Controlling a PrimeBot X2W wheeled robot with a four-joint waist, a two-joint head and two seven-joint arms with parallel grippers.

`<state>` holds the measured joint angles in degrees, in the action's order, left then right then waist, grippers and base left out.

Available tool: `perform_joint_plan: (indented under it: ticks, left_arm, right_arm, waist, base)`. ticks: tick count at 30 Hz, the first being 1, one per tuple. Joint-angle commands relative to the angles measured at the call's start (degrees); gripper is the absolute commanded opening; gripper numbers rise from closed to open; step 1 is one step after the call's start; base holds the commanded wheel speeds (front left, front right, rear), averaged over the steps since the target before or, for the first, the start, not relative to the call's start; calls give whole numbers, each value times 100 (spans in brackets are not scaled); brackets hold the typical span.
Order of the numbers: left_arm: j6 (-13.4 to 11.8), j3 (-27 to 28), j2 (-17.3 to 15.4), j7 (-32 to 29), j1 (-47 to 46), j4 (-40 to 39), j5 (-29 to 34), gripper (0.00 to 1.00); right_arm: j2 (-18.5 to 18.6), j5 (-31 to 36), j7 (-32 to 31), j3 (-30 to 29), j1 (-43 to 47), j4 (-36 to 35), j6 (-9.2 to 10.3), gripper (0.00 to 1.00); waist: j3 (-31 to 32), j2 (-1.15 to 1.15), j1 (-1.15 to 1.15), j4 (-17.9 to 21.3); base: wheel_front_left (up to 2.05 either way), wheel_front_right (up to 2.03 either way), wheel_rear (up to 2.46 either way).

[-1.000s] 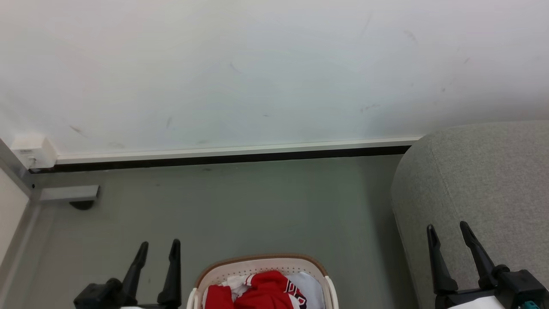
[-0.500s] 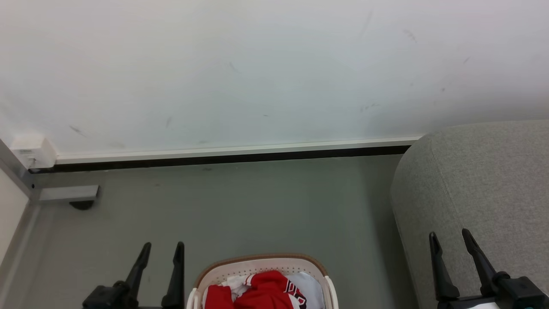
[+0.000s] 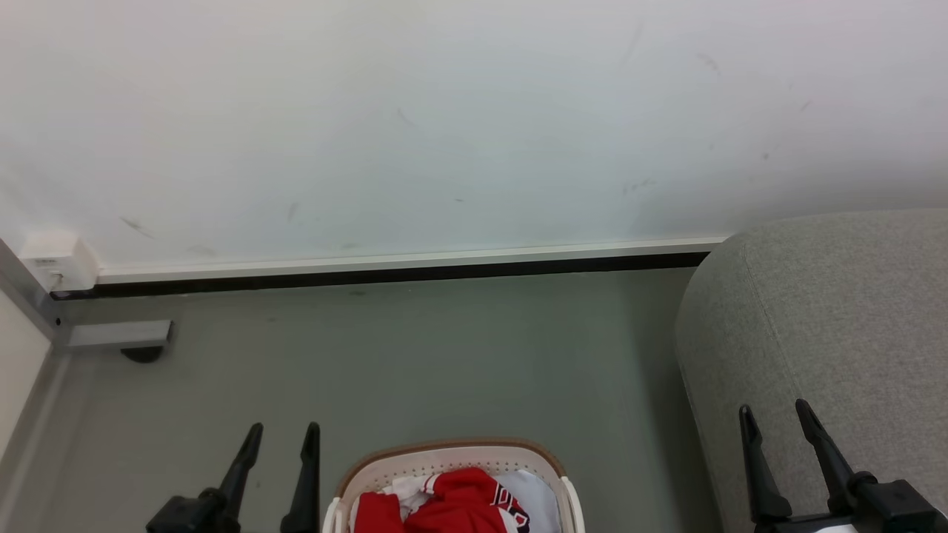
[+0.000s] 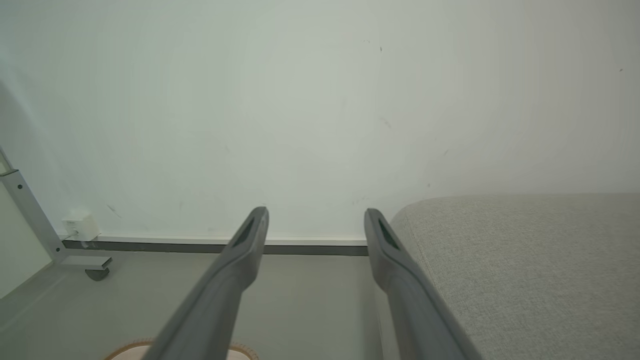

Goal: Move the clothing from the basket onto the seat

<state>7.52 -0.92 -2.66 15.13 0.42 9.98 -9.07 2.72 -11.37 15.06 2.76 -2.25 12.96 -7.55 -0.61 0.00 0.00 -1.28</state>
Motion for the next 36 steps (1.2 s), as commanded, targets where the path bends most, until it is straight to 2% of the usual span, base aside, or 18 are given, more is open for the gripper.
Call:
perform_joint_plan:
  ticks: [1, 13, 21, 28, 32, 36]
  left_arm:
    - [-7, 4, -40, 4, 53, 9, -70, 100]
    - [-7, -1, -40, 4, 61, 59, -145, 100]
    - [-7, -167, -137, 3, -137, 130, -175, 100]
    - [-8, -795, -503, 3, -613, 952, -265, 100]
    - [-7, -1364, -752, -40, -1122, 1687, -389, 100]
    - [-7, -1956, -951, -345, -1673, 2289, -496, 100]
  right_arm:
    - [30, -69, 18, -7, -1, 13, 12, 100]
    - [30, -95, 18, 74, -25, 31, 12, 100]
    - [29, -146, 12, 177, -196, -99, 12, 100]
    - [28, -210, 8, 311, -453, -345, 12, 100]
    - [24, -248, 8, 365, -631, -531, 12, 100]
    - [25, -323, 8, 432, -843, -746, 12, 100]
  waist:
    - [-2, 0, 0, 3]
    - [-27, 0, 0, 55]
    - [-277, 0, 0, 315]
    - [-771, 0, 0, 691]
    - [-1133, 0, 0, 902]
    - [-1599, 0, 0, 1092]
  base:
    - [0, 0, 0]
    - [0, 0, 0]
    - [0, 0, 0]
    - [0, 0, 0]
    - [0, 0, 0]
    - [0, 0, 0]
